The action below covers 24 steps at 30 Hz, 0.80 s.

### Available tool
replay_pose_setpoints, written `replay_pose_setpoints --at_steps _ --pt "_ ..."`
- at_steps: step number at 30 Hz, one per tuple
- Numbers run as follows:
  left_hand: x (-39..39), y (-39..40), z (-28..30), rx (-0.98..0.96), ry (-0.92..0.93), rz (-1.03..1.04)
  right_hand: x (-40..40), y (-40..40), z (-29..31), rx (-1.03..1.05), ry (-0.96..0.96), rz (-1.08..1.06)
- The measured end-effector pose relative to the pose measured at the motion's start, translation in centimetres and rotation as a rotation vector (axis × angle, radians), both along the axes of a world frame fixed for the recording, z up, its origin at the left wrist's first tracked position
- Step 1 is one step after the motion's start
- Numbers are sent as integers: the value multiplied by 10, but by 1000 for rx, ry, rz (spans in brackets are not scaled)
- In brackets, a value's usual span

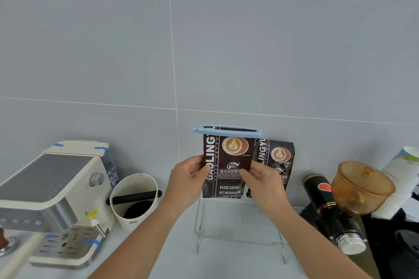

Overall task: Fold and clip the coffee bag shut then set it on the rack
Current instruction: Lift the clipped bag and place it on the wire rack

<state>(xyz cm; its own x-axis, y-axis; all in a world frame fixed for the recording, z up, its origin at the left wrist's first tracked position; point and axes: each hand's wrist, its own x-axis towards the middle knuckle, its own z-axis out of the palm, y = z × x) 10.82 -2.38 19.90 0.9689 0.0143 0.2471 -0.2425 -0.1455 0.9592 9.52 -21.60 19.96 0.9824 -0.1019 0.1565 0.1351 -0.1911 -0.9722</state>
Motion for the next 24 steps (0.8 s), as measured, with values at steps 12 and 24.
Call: replay_pose_setpoints --at_steps 12,24 --pt "42 -8 -54 53 128 8 45 -1 -67 -86 66 -38" --pt "76 -18 -81 79 141 37 71 4 -85 -157 50 -113"
